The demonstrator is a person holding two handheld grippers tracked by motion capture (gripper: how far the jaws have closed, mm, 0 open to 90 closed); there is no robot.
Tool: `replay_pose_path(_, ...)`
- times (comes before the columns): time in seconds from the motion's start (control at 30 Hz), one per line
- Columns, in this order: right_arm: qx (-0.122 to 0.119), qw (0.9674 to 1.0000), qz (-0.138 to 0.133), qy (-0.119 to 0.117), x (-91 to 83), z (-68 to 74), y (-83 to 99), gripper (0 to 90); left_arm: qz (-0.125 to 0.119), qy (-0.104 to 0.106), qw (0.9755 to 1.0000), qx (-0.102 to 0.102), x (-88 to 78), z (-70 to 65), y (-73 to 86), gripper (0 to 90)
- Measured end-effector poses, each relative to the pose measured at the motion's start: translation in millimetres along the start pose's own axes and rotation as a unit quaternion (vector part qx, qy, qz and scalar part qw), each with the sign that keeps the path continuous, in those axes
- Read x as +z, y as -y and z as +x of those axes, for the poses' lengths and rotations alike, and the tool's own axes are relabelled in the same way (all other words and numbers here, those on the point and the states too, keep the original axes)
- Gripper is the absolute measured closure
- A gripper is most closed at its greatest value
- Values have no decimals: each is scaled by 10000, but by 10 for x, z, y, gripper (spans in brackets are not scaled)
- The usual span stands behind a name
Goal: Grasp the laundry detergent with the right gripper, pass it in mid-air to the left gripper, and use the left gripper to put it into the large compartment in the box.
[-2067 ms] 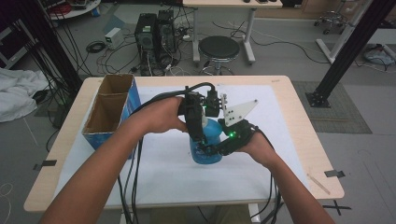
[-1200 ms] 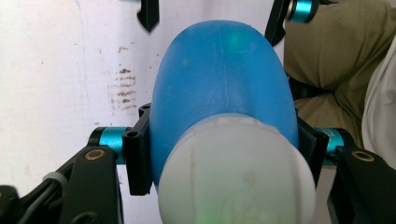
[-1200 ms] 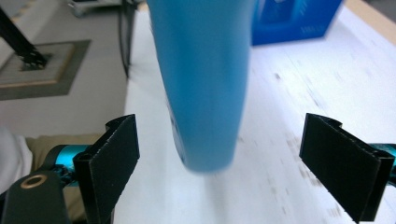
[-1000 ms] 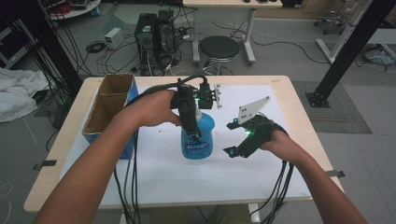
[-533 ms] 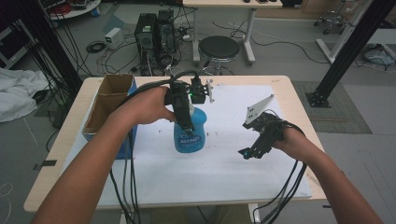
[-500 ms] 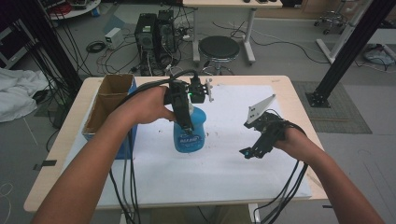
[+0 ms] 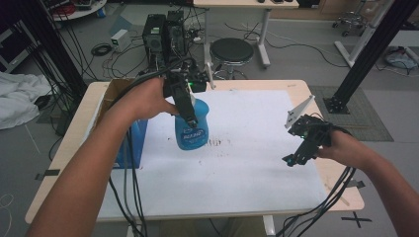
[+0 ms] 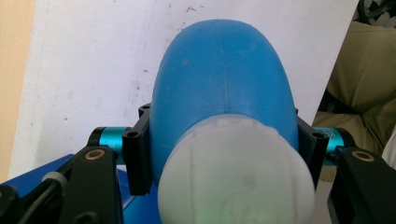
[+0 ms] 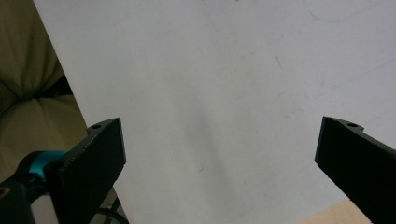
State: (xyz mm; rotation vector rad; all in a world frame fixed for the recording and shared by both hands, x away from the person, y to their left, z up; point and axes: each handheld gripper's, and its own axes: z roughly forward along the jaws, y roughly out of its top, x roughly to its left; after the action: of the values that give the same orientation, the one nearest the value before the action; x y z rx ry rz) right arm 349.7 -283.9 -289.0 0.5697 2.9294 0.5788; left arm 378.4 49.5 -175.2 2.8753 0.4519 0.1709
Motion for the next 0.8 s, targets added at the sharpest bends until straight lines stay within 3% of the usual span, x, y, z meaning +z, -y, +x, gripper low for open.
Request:
replay_pose_path(0.13,-40,10000,-35,-53,-63,-20,86,9,-84,76,9999,34,-122,60,33,380)
replay_pose_path(0.37,-37,9999,-85,-84,-107,-51,108,9,-178,-16,9998,-5,-411,140,126,380)
replay_pose_path(0.8,-62,9999,-86,-122,-123,-96,66,9,-405,-159,9988,-220,-953,293,545,381)
